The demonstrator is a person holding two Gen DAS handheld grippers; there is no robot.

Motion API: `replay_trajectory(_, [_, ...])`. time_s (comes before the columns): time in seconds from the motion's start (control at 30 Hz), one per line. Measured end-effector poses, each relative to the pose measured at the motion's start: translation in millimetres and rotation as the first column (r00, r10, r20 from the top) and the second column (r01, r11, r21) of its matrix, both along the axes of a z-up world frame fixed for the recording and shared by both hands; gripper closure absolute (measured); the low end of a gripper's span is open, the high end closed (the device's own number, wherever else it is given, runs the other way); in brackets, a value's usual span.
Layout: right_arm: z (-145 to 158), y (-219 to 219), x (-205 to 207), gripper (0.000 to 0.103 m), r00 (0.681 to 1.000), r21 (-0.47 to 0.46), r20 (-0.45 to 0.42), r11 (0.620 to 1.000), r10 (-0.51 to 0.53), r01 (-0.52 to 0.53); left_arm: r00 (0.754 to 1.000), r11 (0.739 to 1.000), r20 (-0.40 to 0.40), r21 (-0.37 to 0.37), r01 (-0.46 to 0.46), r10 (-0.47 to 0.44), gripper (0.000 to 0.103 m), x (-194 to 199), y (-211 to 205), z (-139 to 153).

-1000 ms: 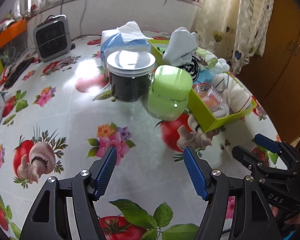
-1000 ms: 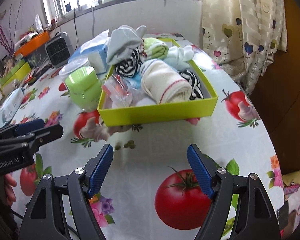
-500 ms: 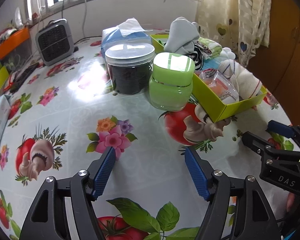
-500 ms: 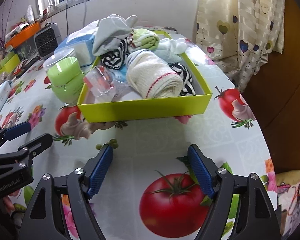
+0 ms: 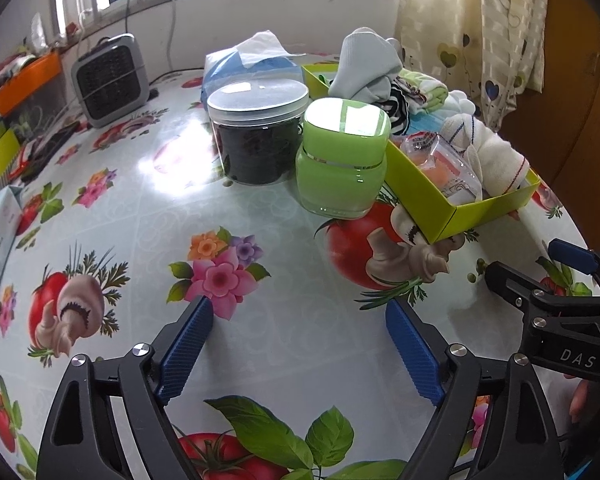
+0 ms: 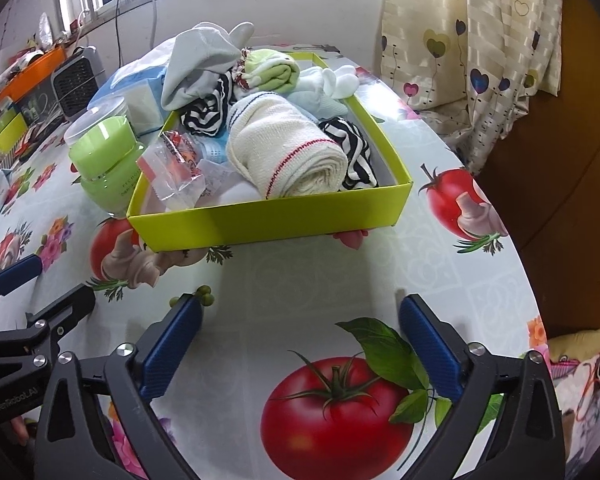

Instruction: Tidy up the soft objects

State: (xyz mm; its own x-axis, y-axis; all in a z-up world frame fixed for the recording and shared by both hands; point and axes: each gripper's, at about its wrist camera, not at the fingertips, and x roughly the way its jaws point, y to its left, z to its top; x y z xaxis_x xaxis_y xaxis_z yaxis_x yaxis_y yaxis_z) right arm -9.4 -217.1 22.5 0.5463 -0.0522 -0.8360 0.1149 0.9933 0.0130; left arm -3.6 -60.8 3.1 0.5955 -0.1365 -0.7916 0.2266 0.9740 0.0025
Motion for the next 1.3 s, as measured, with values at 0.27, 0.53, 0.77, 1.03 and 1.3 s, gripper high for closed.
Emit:
replay_trajectory(0.27, [-0.1, 0.2, 0.1, 0.002, 1.000, 0.000, 0.000, 1.000, 0.000, 0.000, 1.000, 1.000, -0.009, 0.002, -0.004, 0.004, 0.008, 2.1, 0.9, -1.6])
replay_trajectory(0.53, [-0.4, 0.1, 0.4, 0.002, 1.000, 0.000, 0.000, 1.000, 0.000, 0.000, 1.000, 1.000, -0.009, 0.003, -0.004, 0.004, 0.007, 2.2, 0.8, -1.7])
replay_trajectory(0.77, [-0.4, 0.2, 0.7, 0.002, 1.000, 0.000, 0.000, 1.000, 0.000, 0.000, 1.000, 1.000, -0.010, 0.003, -0.006, 0.006, 0.006, 2.5, 0.7, -1.8])
replay_trajectory(1.03, [-0.2, 0.2, 0.5, 0.002, 1.000, 0.000, 0.000, 1.000, 0.000, 0.000, 1.000, 1.000, -0.011, 0.003, -0.006, 0.006, 0.005, 2.9, 0.9, -2.3])
replay_trajectory(1.3, [-0.2, 0.1, 0.3, 0.002, 1.000, 0.000, 0.000, 1.000, 0.000, 0.000, 1.000, 1.000, -0.011, 0.003, -0.006, 0.006, 0.005, 2.8, 0.9, -2.2])
